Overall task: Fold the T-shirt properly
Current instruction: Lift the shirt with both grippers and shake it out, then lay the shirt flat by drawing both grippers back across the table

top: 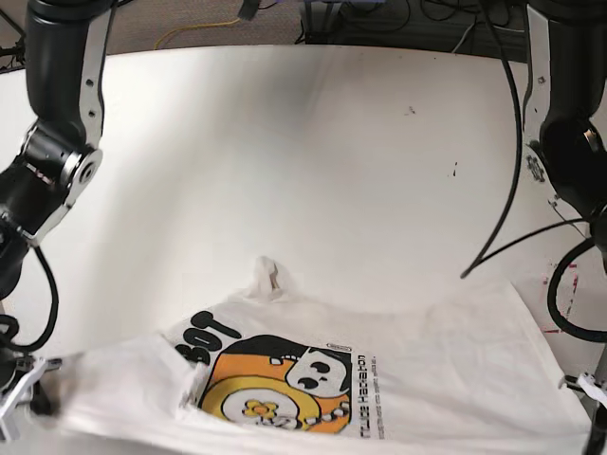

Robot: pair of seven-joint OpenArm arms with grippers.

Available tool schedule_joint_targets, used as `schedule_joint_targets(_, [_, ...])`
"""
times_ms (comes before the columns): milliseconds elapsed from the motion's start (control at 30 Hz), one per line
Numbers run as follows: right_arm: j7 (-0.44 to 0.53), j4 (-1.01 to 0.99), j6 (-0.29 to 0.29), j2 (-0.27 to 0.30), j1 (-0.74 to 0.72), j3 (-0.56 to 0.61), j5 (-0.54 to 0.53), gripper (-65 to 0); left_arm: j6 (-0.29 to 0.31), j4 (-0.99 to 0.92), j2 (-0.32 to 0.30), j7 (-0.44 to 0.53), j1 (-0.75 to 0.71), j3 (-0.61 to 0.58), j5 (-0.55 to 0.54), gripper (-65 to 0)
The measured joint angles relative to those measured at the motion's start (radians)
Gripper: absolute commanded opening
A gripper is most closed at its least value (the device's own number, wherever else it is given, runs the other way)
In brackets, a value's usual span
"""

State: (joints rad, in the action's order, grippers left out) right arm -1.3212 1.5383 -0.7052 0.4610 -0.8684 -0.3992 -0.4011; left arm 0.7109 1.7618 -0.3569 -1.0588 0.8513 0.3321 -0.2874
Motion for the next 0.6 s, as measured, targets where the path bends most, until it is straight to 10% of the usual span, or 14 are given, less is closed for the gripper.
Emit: schedule_joint_targets(600, [-0.069,0.089,0.004,-0.054,0.596,-0.332,-0.241,-65.0,-0.004,0.219,-0.002,-0.001,-0.706,0.094,-0.186,-65.0])
